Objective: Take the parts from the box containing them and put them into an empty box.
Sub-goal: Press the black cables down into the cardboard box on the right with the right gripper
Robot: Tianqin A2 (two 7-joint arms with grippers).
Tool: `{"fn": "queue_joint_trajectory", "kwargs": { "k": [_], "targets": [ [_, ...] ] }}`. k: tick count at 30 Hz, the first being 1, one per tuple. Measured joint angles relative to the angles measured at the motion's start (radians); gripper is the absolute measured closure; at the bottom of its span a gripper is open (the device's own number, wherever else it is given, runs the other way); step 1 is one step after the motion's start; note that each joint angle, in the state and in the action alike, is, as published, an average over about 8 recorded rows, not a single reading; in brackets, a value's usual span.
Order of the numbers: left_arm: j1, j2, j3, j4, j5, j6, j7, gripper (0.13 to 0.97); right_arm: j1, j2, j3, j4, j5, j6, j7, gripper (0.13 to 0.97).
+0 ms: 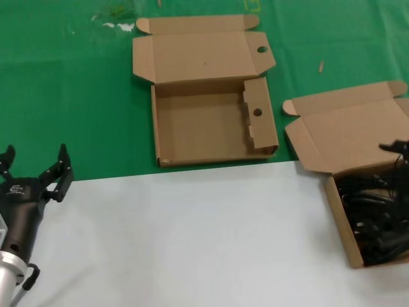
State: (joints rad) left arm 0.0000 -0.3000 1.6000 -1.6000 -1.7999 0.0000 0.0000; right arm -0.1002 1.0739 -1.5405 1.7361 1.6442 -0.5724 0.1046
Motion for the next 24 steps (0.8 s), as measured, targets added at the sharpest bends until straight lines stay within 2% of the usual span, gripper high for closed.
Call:
{"fn": "queue_joint_trajectory", "kwargs": {
  "k": [5,10,20,24],
  "targets": [
    [0.0,0.0,0.0,0.0,0.0,0.0,0.0,0.488,0.022,0.109,-0.005,-0.044,0.034,-0.141,-0.078,0.129],
    [0.0,0.0,0.0,0.0,0.0,0.0,0.0,0.624,0.128,0.147,-0.07,-0.111,0.019,-0.252,-0.146,0.13],
    [0.0,0.0,0.0,0.0,0.0,0.0,0.0,0.82,0.359,0.114,-0.211,-0.241,-0.054,-0.417,-0.246,0.158],
    [0.0,0.0,0.0,0.0,0.0,0.0,0.0,0.859,0.432,0.078,-0.254,-0.297,-0.091,-0.444,-0.279,0.194]
  ]
}}
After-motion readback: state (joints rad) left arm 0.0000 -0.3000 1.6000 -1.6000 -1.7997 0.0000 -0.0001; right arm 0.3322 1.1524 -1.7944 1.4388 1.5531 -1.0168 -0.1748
